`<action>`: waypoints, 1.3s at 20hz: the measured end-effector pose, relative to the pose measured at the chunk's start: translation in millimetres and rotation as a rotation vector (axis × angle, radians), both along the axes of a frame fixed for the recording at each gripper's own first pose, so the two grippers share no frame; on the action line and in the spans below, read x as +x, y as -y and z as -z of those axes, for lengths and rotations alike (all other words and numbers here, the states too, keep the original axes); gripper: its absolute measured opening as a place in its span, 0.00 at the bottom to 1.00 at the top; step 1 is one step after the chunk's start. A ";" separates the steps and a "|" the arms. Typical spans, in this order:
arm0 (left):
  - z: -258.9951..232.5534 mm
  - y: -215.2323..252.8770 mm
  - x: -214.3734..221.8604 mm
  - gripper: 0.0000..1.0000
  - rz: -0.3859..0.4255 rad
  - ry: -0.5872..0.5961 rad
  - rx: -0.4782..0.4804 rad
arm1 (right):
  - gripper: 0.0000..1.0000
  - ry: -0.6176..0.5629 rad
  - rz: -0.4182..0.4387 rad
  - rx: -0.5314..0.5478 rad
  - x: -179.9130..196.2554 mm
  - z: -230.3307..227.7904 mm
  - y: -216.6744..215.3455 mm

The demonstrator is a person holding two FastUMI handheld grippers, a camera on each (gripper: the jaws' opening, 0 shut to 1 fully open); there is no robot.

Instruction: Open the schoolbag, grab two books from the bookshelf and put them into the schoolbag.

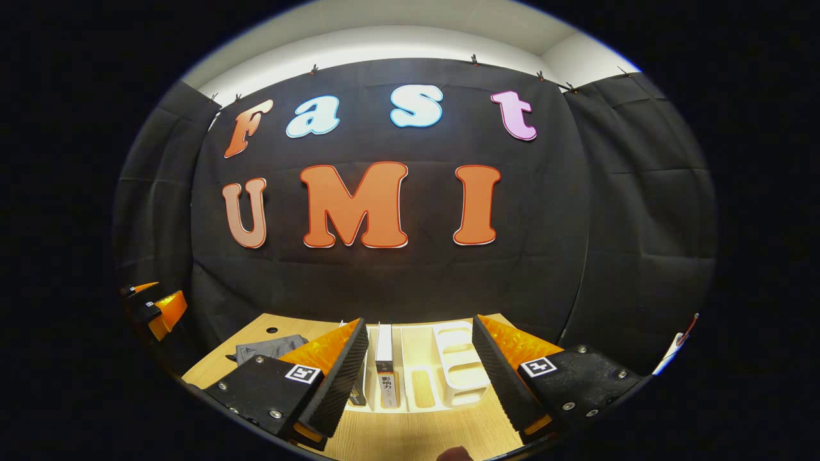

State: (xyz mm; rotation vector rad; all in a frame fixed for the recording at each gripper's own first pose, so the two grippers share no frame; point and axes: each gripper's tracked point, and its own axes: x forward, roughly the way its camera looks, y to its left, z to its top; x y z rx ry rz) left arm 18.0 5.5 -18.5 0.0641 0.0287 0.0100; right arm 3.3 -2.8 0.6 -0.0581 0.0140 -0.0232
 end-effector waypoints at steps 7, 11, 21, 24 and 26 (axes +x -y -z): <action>45.9 8.8 7.5 0.96 0.015 -0.086 0.123 | 0.97 -0.037 0.060 0.010 4.1 14.3 20.8; 84.7 13.4 10.8 0.97 0.029 -0.148 0.241 | 0.97 -0.072 0.075 -0.001 2.9 27.8 29.7; 222.2 37.6 2.9 0.97 0.126 -0.365 0.520 | 0.98 -0.174 0.170 -0.020 -5.7 64.3 74.5; 263.9 41.9 2.1 0.97 0.158 -0.429 0.579 | 0.98 -0.209 0.215 -0.039 -11.8 75.5 94.8; 288.3 46.1 -1.5 0.98 0.175 -0.467 0.603 | 0.98 -0.233 0.243 -0.041 -16.3 83.0 106.6</action>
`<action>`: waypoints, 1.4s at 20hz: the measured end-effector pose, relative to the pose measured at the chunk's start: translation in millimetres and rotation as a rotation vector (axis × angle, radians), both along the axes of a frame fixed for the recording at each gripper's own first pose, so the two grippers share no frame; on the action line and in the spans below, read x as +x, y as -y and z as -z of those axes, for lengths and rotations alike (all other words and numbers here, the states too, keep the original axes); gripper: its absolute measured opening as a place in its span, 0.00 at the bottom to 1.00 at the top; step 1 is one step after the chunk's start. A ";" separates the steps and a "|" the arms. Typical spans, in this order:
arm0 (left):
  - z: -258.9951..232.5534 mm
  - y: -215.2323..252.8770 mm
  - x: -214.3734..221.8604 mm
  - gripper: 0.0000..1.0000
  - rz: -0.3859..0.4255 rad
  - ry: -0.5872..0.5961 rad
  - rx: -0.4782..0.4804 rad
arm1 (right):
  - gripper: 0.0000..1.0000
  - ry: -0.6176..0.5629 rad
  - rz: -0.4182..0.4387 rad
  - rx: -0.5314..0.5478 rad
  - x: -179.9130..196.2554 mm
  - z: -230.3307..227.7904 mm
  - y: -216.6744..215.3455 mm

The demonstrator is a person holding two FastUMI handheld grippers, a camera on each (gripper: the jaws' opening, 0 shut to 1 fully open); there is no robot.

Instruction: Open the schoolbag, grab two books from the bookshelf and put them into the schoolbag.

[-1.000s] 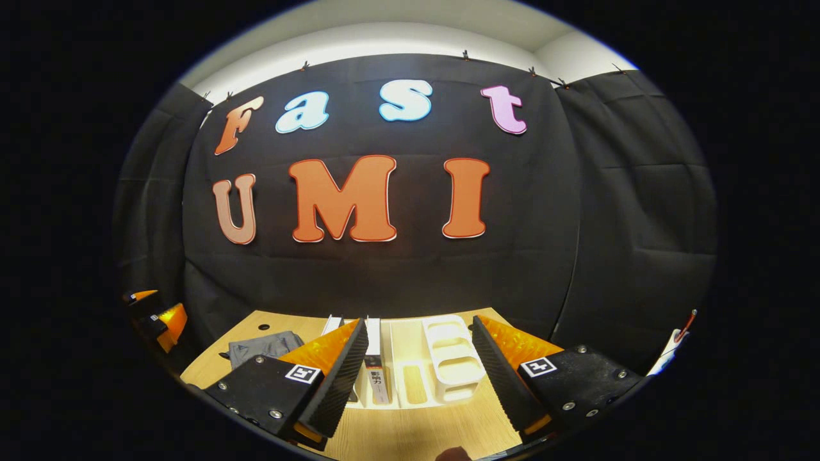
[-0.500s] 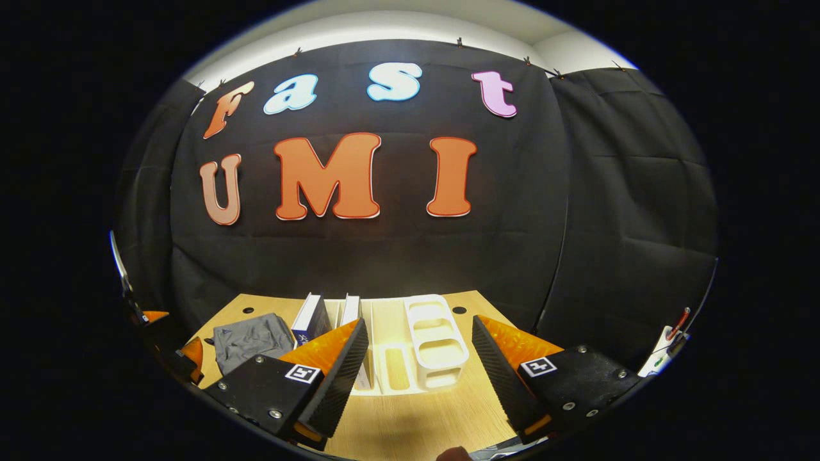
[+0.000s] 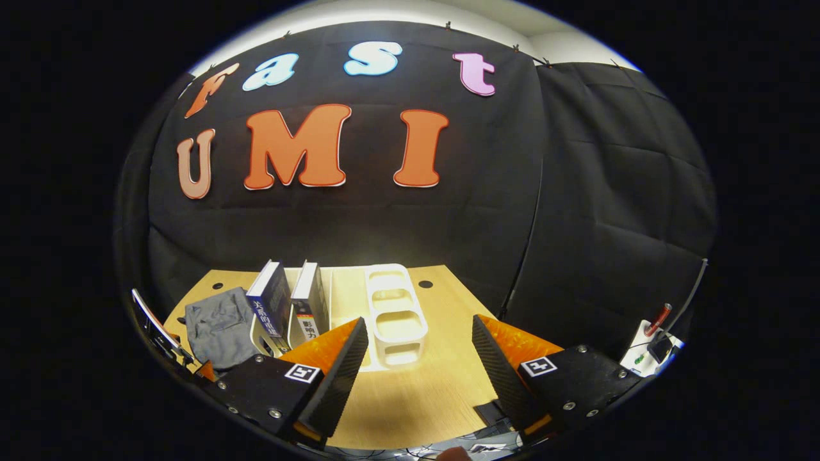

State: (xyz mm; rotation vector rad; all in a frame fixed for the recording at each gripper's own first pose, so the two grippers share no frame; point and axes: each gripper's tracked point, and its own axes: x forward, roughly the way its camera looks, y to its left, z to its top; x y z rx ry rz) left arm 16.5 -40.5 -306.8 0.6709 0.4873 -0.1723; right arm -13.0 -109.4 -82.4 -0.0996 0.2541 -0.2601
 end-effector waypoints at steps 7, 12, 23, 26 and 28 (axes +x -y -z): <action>52.5 18.6 10.6 0.98 0.055 -0.070 0.112 | 0.98 -0.036 0.064 -0.040 -13.5 6.3 27.2; 70.1 16.8 32.7 0.93 0.025 -0.091 0.156 | 0.98 -0.050 0.078 -0.033 -17.2 6.8 33.3; 70.8 21.0 56.2 0.98 0.079 -0.099 0.254 | 0.98 -0.067 0.088 0.013 -17.7 21.4 32.4; 77.5 27.1 54.5 0.84 0.094 -0.127 0.240 | 0.98 -0.047 0.084 -0.031 -14.1 14.9 32.8; 87.1 30.1 46.2 0.58 0.107 -0.181 0.224 | 0.98 -0.044 0.084 -0.029 -10.4 14.2 30.7</action>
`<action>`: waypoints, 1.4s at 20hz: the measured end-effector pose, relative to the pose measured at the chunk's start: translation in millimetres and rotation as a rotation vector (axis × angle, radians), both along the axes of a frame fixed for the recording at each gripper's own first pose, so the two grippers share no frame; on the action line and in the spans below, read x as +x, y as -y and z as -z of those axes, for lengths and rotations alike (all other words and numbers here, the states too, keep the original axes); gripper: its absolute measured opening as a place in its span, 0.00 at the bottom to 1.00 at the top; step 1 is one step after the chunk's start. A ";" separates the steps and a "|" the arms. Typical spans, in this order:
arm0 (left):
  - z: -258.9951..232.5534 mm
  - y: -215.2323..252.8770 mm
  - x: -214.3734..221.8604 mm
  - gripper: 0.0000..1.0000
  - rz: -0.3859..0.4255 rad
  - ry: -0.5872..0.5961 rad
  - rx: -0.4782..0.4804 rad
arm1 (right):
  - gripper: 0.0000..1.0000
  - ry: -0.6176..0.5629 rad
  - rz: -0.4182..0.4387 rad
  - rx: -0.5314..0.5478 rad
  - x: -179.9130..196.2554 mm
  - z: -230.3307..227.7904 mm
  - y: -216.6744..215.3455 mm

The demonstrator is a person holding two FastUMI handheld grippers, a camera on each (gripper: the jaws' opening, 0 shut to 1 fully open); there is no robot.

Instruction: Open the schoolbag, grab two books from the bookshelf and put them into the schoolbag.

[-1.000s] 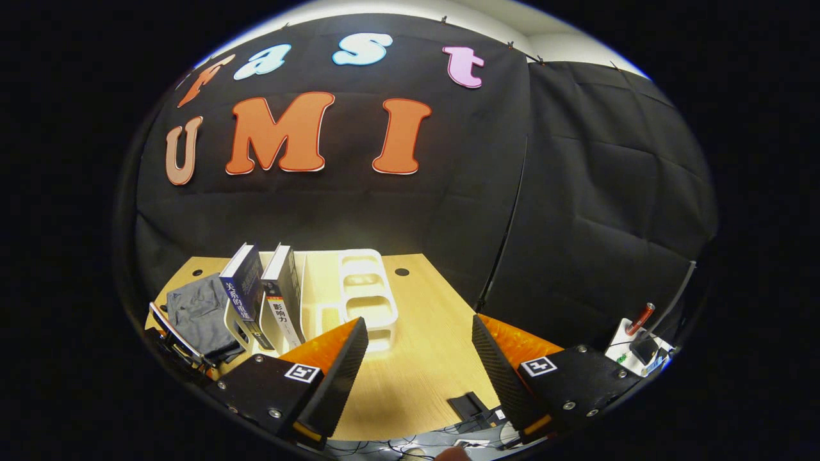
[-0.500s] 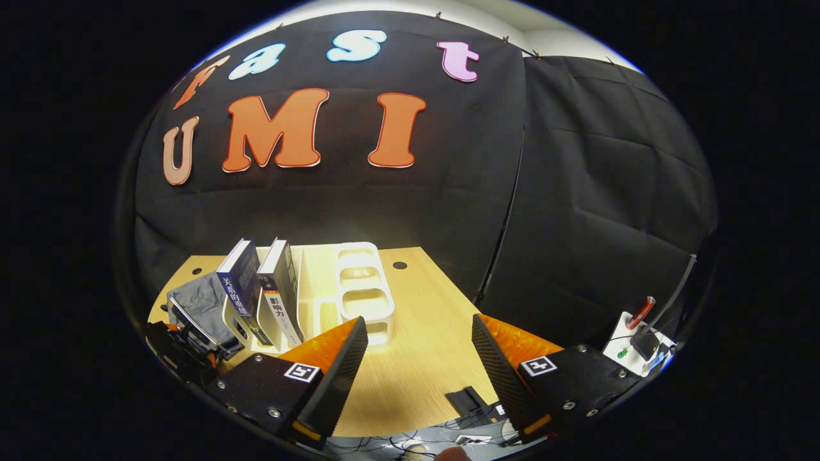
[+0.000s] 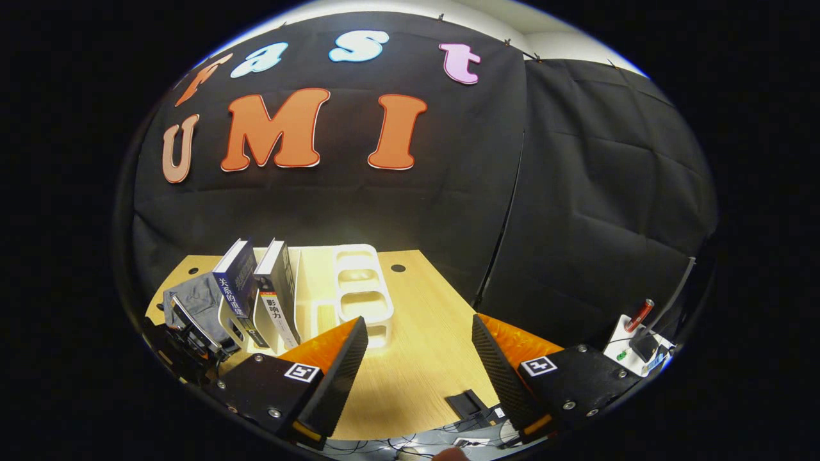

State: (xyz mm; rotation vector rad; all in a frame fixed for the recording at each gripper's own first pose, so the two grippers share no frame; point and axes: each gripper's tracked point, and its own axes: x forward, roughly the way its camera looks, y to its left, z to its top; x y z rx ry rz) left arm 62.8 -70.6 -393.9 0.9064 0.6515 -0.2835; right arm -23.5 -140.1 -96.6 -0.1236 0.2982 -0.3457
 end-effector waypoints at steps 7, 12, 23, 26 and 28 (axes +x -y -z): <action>11.2 7.8 1.4 0.07 0.046 -0.103 0.001 | 0.98 -0.010 -0.035 0.076 15.4 4.9 -17.4; -6.2 5.5 1.7 0.04 0.124 -0.218 -0.015 | 0.98 -0.063 -0.079 0.119 20.9 12.7 -48.2; -131.8 -25.5 39.5 0.01 0.165 -0.320 -0.256 | 0.98 -0.034 -0.133 0.118 20.5 -16.9 -123.5; -161.6 -37.9 67.6 0.01 0.182 -0.302 -0.273 | 0.98 -0.026 -0.122 0.130 16.6 -22.8 -135.7; -173.0 -46.9 88.7 0.01 0.182 -0.286 -0.272 | 0.98 -0.019 -0.118 0.139 16.8 -27.2 -143.9</action>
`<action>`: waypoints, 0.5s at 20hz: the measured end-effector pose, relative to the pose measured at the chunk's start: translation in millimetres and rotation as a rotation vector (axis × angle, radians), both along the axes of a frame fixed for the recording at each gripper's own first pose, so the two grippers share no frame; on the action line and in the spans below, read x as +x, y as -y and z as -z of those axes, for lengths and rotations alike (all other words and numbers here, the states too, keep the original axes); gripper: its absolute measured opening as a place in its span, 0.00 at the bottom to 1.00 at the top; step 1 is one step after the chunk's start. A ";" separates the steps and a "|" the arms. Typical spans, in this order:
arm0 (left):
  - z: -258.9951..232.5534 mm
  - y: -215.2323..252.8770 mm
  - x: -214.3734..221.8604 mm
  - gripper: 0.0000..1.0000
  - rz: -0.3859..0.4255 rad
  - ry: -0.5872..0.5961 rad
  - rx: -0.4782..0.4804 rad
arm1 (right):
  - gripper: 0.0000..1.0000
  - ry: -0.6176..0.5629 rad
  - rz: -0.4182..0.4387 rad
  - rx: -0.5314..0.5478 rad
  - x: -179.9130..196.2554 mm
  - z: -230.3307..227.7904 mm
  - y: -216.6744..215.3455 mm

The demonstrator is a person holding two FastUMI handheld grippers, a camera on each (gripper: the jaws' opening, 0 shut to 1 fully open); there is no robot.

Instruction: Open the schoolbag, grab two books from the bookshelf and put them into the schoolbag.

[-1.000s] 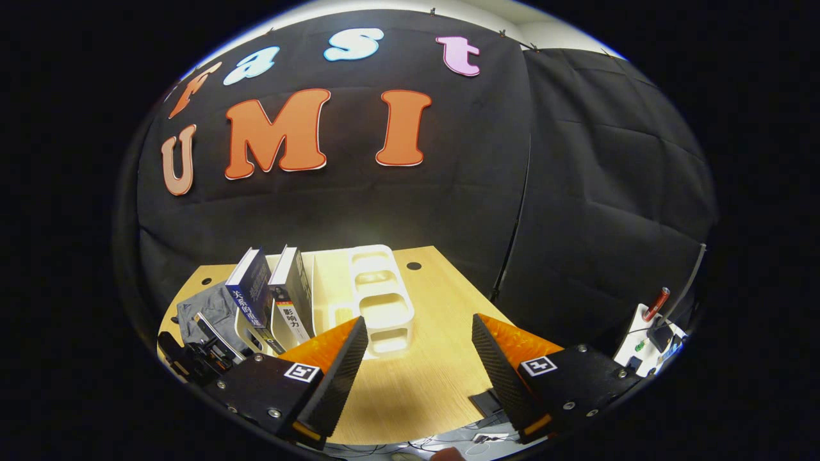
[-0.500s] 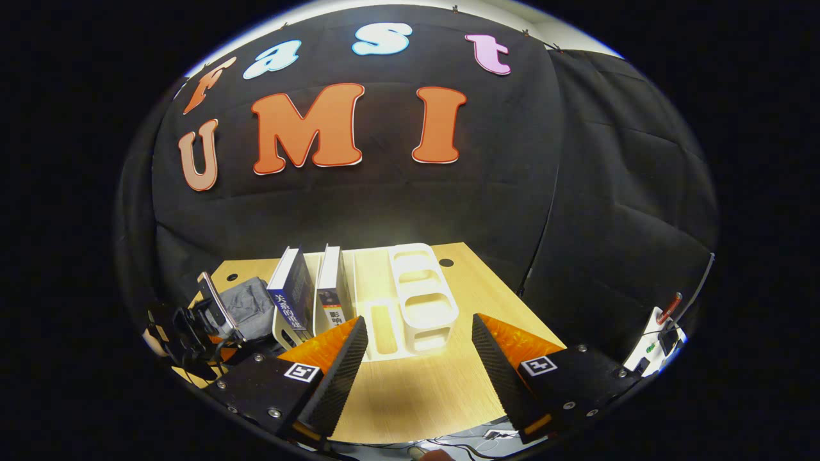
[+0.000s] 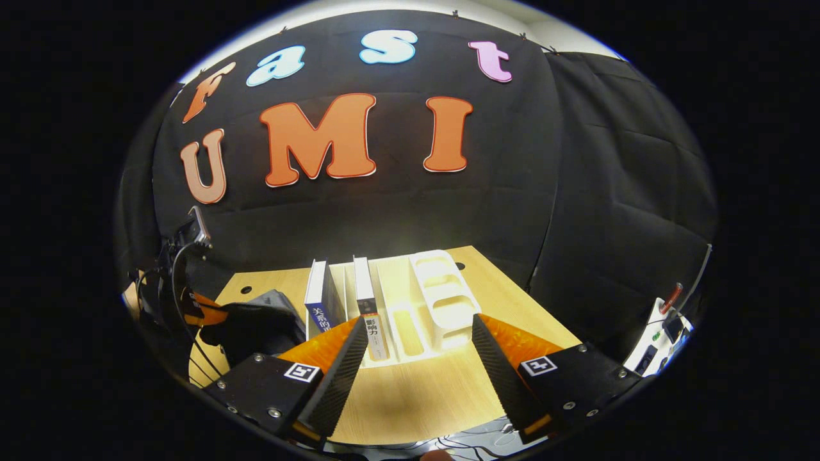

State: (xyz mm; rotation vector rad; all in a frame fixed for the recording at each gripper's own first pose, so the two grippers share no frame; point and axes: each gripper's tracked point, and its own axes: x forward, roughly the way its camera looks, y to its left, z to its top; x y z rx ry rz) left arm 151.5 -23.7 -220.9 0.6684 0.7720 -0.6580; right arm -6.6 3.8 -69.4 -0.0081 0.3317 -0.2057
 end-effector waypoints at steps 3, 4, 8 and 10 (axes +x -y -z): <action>-13.9 -7.0 28.0 0.01 -0.025 0.020 -0.013 | 0.98 -0.008 -0.023 0.001 7.0 -5.0 -13.9; -16.5 -6.7 32.3 0.01 -0.035 0.018 -0.031 | 0.98 -0.030 -0.048 0.010 11.0 -4.7 -21.0; -14.5 -8.1 51.6 0.01 -0.048 0.034 -0.068 | 0.98 -0.087 -0.135 0.038 45.7 -20.2 -52.0; -11.2 -5.1 55.9 0.01 -0.048 0.028 -0.072 | 0.98 -0.151 -0.202 0.056 65.1 -25.3 -76.0</action>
